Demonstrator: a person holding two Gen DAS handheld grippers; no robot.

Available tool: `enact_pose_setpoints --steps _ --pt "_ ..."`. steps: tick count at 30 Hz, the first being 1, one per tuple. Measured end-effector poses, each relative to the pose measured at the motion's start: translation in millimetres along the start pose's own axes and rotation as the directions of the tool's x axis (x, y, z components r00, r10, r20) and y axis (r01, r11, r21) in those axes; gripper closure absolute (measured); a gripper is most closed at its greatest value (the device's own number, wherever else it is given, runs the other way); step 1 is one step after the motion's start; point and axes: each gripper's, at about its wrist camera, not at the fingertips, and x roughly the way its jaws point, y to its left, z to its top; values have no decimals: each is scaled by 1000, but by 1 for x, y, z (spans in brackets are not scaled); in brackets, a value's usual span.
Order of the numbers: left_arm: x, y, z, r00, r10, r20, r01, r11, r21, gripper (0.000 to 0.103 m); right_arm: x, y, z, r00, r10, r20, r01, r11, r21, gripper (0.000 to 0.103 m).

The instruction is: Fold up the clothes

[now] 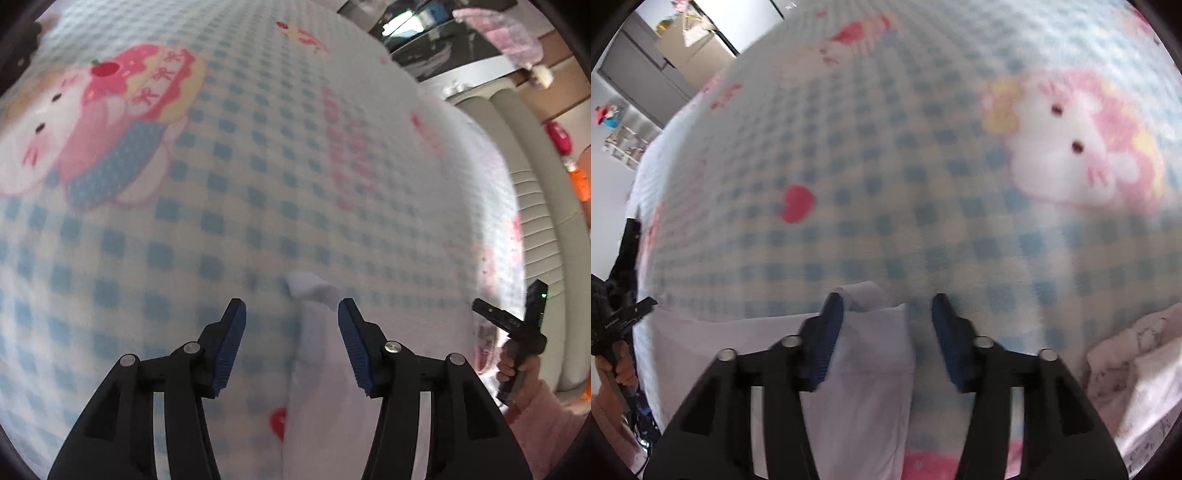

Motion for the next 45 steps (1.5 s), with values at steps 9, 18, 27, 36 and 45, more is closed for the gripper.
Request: enact_pose_setpoints --steps 9,18,27,36,45 --pt "35 -45 -10 990 130 -52 -115 968 224 95 12 -14 -16 990 64 -122 -69 997 -35 57" --pt "54 -31 0 964 259 -57 -242 948 207 91 16 -15 -3 997 -38 -74 26 987 -158 100" --pt "-15 -76 -1 916 361 174 -388 908 158 51 -59 -25 -2 992 -39 117 49 995 -83 82" --pt "56 -112 -60 959 241 -149 -167 906 388 52 -4 25 -65 987 -81 -141 32 945 -324 84" --pt "12 -152 -62 997 30 -65 -9 955 295 53 -62 8 -68 999 -39 -15 38 996 -78 71"
